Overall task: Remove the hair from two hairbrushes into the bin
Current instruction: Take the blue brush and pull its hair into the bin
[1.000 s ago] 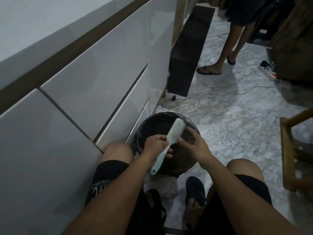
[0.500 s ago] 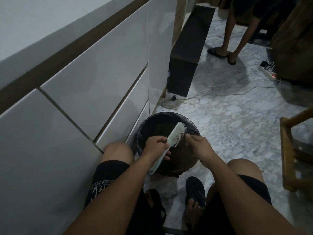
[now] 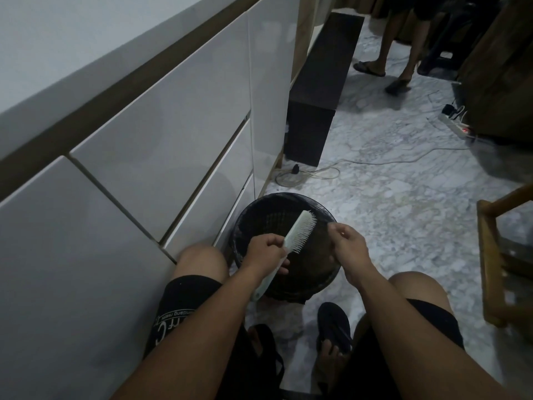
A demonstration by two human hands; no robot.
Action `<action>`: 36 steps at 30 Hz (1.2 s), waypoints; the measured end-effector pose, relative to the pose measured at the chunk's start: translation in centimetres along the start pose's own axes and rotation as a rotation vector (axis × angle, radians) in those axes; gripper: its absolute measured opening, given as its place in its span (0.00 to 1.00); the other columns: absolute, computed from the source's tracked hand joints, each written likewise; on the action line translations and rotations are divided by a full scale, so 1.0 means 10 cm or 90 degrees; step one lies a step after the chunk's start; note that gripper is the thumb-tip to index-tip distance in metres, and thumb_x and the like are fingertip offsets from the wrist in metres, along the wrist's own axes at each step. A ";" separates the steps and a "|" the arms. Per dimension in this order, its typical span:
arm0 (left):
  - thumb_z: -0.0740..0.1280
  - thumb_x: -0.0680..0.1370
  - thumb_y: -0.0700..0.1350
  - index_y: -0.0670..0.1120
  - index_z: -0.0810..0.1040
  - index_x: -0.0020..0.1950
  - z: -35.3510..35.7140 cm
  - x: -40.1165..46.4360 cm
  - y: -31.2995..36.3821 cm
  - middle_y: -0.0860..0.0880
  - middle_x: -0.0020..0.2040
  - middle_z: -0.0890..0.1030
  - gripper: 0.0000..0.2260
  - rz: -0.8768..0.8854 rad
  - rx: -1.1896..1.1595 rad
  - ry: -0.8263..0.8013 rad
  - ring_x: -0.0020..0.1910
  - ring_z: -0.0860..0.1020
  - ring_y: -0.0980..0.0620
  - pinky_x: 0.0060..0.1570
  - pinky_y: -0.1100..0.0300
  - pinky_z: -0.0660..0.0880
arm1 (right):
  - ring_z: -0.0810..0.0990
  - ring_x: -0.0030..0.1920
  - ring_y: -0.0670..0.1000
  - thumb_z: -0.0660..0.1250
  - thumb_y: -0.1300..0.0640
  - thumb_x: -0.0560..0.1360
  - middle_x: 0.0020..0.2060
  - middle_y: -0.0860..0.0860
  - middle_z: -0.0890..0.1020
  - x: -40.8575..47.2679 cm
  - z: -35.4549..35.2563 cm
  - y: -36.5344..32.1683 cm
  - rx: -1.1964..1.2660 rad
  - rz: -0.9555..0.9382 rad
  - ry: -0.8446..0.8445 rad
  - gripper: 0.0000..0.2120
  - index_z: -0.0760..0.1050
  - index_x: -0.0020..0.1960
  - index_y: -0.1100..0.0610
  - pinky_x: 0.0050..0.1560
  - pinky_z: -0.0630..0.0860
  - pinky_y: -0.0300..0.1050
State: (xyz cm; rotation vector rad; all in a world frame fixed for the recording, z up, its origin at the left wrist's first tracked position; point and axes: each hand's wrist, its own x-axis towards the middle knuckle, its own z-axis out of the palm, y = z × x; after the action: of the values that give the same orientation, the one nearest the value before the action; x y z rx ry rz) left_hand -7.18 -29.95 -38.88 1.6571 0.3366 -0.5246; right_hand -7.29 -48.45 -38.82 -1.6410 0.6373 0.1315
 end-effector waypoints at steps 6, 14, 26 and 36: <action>0.65 0.77 0.32 0.37 0.79 0.56 0.00 -0.02 0.04 0.39 0.49 0.80 0.09 0.002 -0.042 -0.056 0.37 0.81 0.46 0.31 0.56 0.81 | 0.81 0.43 0.56 0.65 0.48 0.78 0.44 0.59 0.84 -0.06 0.04 -0.01 -0.053 0.045 -0.233 0.13 0.82 0.51 0.56 0.41 0.75 0.48; 0.66 0.77 0.34 0.41 0.81 0.53 -0.02 0.01 -0.02 0.43 0.49 0.81 0.08 0.013 0.029 -0.025 0.39 0.80 0.49 0.35 0.57 0.81 | 0.70 0.30 0.51 0.60 0.51 0.81 0.31 0.54 0.72 0.05 0.00 -0.02 0.006 0.002 0.023 0.19 0.74 0.34 0.56 0.29 0.68 0.40; 0.68 0.77 0.37 0.43 0.83 0.58 -0.01 -0.02 -0.09 0.50 0.43 0.82 0.11 0.073 0.191 -0.090 0.41 0.81 0.53 0.38 0.59 0.82 | 0.74 0.37 0.57 0.58 0.53 0.80 0.32 0.58 0.74 0.01 0.04 -0.01 -0.303 -0.089 0.016 0.21 0.75 0.40 0.71 0.38 0.71 0.53; 0.68 0.76 0.36 0.41 0.83 0.59 -0.02 0.04 -0.08 0.47 0.46 0.83 0.12 0.088 0.143 0.023 0.40 0.81 0.53 0.35 0.60 0.81 | 0.63 0.31 0.49 0.57 0.60 0.76 0.28 0.52 0.64 0.00 0.02 -0.08 -0.059 -0.050 0.143 0.15 0.61 0.30 0.58 0.32 0.60 0.45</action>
State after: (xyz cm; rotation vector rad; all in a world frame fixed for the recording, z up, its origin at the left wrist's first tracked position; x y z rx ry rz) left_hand -7.24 -29.70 -39.72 1.8931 0.1926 -0.4405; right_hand -6.91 -48.26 -38.14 -1.7822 0.7449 -0.0829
